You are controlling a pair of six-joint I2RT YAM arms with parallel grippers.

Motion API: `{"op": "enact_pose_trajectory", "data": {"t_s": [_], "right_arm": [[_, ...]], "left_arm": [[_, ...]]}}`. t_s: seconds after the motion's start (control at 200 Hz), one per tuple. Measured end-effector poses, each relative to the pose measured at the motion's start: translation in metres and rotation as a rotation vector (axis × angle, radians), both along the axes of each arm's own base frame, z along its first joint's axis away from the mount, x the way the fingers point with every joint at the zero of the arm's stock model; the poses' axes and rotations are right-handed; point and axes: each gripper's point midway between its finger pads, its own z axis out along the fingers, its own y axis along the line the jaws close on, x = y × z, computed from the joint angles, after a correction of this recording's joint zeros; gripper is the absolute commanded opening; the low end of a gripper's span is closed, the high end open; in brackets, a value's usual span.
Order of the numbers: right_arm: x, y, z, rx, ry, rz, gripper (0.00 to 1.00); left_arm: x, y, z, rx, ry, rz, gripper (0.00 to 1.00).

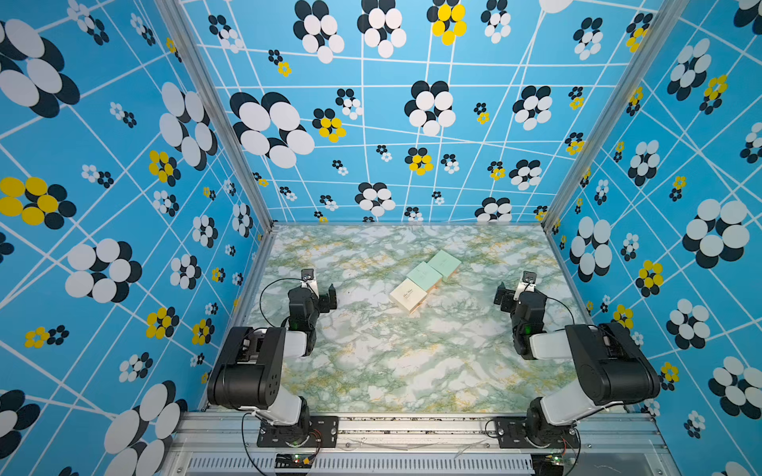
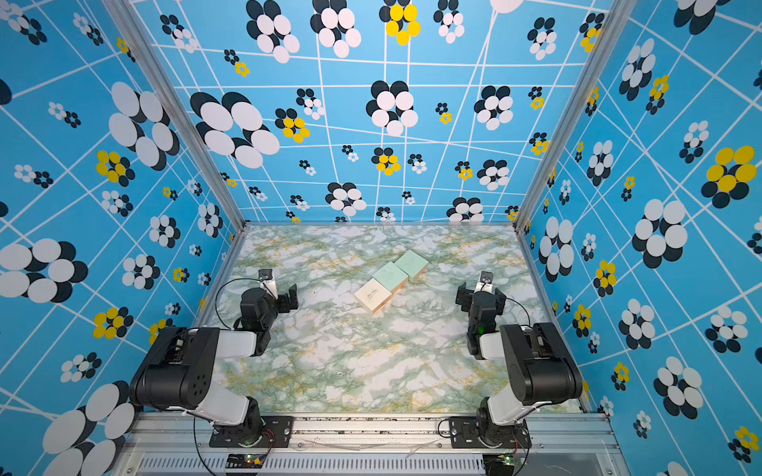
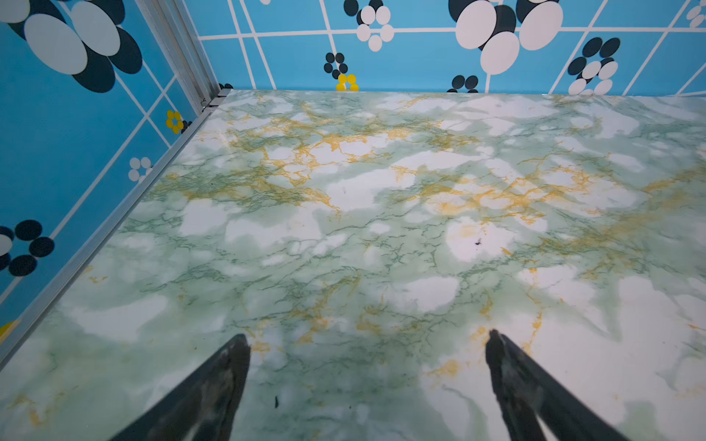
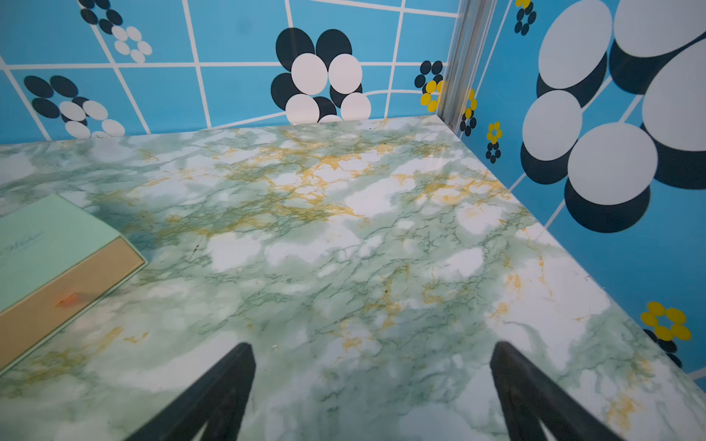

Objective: Take out the earrings from the drawer-style jewelry box
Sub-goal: Move the jewelry box to the center of the board.

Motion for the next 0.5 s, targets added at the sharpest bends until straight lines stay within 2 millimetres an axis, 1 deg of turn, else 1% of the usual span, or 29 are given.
{"op": "enact_pose_trajectory", "data": {"t_s": [0.38,0.5], "right_arm": [[0.0000,0.0000,0.0000,0.000,0.000,0.000,1.00],[0.0008,0.0031,-0.0004,0.005,0.001,0.018,1.00]], "left_arm": [[0.0000,0.0000,0.0001,0.004,0.000,0.006,0.99],[-0.0001,-0.0006,0.0001,0.007,-0.001,0.008,0.99]]}}
